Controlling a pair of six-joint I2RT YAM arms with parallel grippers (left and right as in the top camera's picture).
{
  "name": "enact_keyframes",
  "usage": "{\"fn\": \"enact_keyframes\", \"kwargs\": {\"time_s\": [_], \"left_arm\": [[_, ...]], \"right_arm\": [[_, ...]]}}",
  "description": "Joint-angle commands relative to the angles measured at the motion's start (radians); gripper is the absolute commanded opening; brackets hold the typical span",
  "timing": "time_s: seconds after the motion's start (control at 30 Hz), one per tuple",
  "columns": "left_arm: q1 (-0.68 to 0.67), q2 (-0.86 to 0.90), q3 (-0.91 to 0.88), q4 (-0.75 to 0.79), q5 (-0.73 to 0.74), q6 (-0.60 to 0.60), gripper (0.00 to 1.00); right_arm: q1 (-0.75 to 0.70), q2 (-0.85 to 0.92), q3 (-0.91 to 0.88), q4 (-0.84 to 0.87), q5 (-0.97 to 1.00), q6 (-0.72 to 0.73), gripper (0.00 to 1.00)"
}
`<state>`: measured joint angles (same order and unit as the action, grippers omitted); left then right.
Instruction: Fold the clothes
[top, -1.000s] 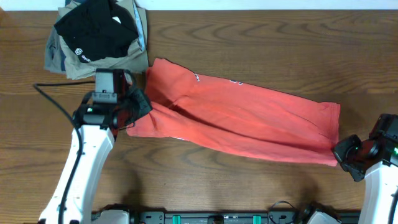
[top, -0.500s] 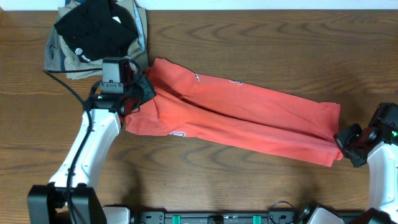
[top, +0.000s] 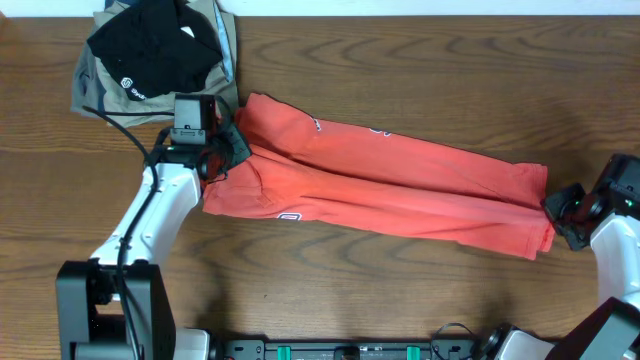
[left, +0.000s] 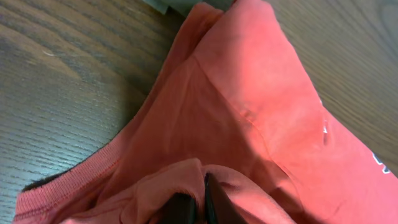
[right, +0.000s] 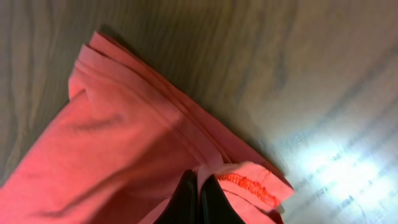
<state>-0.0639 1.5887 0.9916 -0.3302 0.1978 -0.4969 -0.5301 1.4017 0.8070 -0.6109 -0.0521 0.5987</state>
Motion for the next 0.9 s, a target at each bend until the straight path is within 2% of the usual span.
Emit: {"fn": "enact_keyframes", "kwargs": {"time_s": [0.0,0.67,0.7,0.73,0.8,0.83,0.87], "left_arm": [[-0.001,0.020,0.013,0.013,-0.031,0.013,0.06],[-0.001,0.123,0.013,0.182,-0.031,0.002,0.06],[-0.001,0.127,0.013,0.187,-0.031,0.002,0.07],[-0.001,0.130,0.013,0.191,-0.031,0.002,0.08],[-0.001,0.132,0.013,0.190,-0.031,0.002,0.31],[-0.001,0.132,0.013,0.190,-0.031,0.003,0.40],[-0.001,0.132,0.013,0.191,-0.031,0.003,0.47]], "right_arm": [[-0.012,0.015,0.014,0.029,0.019,0.006,0.01],[0.027,0.058,0.013,0.145,0.027,0.005,0.03],[0.031,0.058,0.014,0.147,0.027,0.005,0.06],[0.034,0.058,0.013,0.147,0.027,0.002,0.15],[0.034,0.058,0.014,0.147,0.026,-0.014,0.40],[0.034,0.058,0.014,0.147,0.026,-0.023,0.54],[0.034,0.058,0.014,0.147,0.026,-0.037,0.62]]}}
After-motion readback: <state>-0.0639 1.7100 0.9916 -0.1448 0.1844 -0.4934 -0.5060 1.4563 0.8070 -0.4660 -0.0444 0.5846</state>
